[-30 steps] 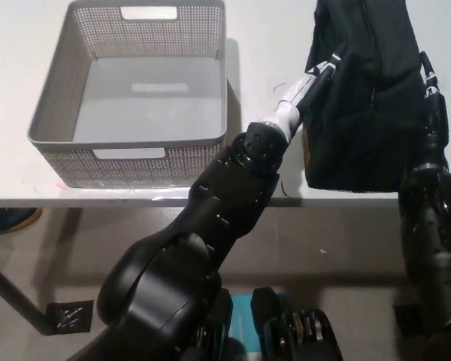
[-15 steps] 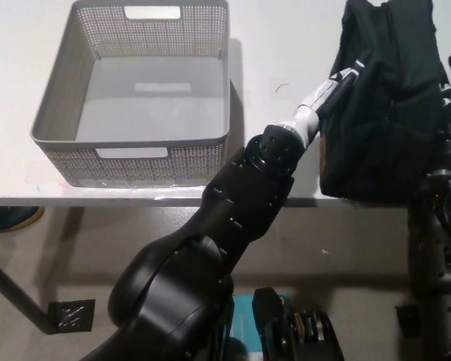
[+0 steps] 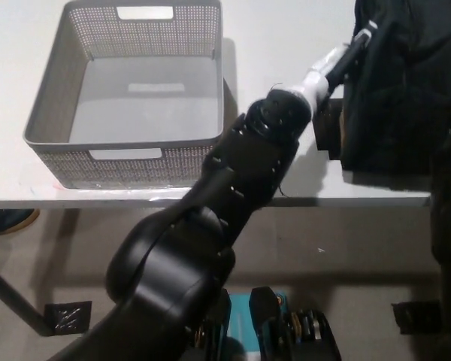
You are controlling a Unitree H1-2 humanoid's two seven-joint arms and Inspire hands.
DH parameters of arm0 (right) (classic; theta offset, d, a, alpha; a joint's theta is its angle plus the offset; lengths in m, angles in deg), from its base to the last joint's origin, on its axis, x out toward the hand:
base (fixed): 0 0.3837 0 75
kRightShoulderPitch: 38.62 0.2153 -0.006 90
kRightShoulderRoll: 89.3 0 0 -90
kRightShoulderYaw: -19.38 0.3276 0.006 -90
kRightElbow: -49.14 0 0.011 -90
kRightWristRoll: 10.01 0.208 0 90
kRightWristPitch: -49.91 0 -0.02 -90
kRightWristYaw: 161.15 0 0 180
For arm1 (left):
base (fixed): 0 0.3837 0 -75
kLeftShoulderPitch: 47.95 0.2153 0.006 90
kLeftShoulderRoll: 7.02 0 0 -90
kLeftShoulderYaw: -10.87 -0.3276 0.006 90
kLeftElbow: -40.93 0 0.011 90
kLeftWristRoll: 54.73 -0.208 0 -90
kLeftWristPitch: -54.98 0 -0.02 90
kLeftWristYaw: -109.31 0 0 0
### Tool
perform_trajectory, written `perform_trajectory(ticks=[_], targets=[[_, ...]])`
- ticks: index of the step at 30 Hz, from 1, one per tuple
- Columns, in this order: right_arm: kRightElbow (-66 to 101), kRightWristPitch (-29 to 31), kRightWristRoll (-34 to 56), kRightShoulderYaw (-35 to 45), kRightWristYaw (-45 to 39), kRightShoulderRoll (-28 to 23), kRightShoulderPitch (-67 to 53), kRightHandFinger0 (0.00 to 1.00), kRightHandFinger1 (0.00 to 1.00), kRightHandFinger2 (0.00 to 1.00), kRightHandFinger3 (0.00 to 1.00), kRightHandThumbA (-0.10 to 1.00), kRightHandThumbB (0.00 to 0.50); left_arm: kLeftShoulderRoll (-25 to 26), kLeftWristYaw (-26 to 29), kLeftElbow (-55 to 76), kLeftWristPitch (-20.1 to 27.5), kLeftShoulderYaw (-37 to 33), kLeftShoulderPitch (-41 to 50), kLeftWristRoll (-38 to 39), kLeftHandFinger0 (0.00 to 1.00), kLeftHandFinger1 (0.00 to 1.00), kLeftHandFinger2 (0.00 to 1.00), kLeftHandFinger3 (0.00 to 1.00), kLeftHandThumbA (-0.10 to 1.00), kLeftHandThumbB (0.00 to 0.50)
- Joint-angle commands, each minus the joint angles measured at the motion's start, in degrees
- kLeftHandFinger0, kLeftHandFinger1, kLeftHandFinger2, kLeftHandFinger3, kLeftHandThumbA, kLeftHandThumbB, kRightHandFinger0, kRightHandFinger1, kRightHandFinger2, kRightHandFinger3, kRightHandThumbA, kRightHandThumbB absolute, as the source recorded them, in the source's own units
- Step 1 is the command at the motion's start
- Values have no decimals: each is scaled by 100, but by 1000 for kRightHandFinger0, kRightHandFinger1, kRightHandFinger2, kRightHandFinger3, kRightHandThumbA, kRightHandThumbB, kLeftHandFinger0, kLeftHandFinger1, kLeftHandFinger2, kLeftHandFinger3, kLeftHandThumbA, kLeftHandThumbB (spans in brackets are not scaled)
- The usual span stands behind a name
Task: Use both hands to pick up a lunch bag on the right hand side and place it into a container on the left hand side
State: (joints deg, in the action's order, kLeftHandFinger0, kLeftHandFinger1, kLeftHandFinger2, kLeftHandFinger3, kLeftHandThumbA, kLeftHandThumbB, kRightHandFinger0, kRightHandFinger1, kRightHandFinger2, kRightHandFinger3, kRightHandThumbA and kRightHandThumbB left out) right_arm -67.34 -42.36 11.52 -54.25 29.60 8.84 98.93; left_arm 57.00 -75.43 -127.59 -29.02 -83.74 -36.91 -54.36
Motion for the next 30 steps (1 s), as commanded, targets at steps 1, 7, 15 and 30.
perform_trajectory(ticks=[1, 7, 15, 30], targets=[[-148, -311, -108, -340, -226, 104, 1234, 1000, 1000, 1000, 1000, 1000, 174, -96, -415, 182, 84, 206, -982, 210, 1000, 1000, 1000, 1000, 1000, 275], [-742, -225, -69, -384, -450, 88, 1817, 1000, 1000, 1000, 1000, 1000, 139, 128, -521, 157, 20, 476, -1194, 394, 1000, 1000, 1000, 1000, 1000, 267], [-1519, -52, -257, -543, -414, 165, 2526, 1000, 1000, 1000, 1000, 1000, 81, 465, -452, 227, -15, 677, -1335, 441, 1000, 1000, 1000, 1000, 1000, 259], [-3489, 292, -935, -1315, -696, 318, 4432, 1000, 1000, 1000, 1000, 1000, 0, 1304, -498, 623, -135, 1528, -1573, 1116, 1000, 1000, 1000, 1000, 1000, 275]])
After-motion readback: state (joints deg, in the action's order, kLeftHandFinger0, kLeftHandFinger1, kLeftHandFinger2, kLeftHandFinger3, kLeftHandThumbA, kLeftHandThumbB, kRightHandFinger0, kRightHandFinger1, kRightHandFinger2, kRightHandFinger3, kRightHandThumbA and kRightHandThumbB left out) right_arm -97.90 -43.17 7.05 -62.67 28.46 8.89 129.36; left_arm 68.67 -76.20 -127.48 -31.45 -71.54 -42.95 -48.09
